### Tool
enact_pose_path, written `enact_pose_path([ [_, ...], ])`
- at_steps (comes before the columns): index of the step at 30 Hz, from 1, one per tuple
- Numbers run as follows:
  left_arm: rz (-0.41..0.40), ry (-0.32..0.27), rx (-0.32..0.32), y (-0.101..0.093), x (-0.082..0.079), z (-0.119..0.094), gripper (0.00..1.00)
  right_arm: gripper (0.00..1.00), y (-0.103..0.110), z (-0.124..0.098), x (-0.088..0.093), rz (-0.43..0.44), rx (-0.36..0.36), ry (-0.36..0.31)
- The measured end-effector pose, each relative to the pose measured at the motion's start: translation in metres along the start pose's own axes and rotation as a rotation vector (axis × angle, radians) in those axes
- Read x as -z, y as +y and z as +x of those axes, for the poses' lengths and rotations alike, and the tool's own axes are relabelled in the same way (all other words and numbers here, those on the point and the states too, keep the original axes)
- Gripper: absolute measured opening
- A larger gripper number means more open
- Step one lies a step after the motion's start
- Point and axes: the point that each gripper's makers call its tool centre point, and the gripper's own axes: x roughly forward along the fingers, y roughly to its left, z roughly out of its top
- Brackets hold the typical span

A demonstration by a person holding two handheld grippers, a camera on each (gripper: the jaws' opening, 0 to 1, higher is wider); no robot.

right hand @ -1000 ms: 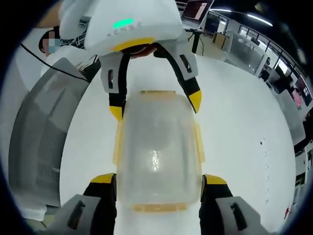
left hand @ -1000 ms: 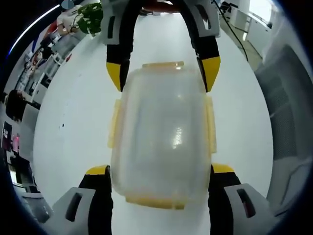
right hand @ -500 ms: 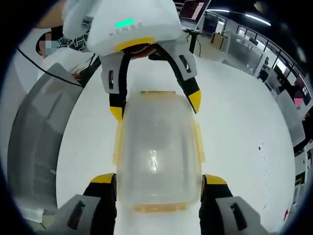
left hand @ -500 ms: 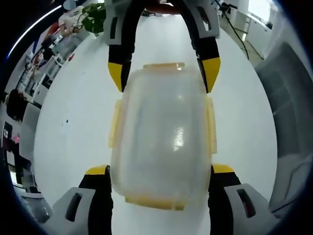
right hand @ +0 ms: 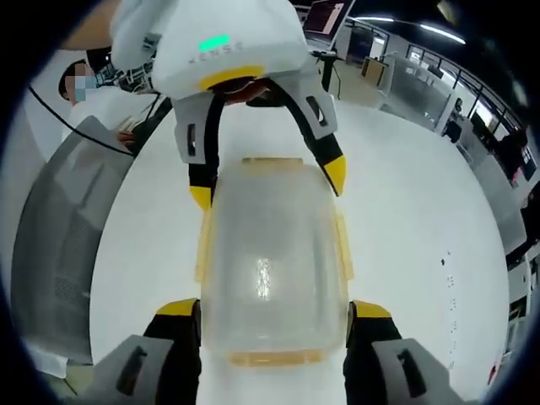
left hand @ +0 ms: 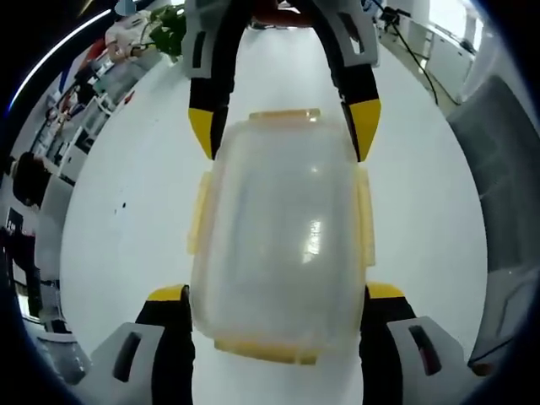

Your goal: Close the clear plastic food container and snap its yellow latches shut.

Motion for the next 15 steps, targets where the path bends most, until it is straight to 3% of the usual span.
enact_pose_path([
  [15, -0.013, 0.001, -0.010, 0.0040, 0.0012, 0.0006, 0.79, 0.69, -0.0056, 0.0007, -0.0014, -0.014, -0.008, -0.004],
])
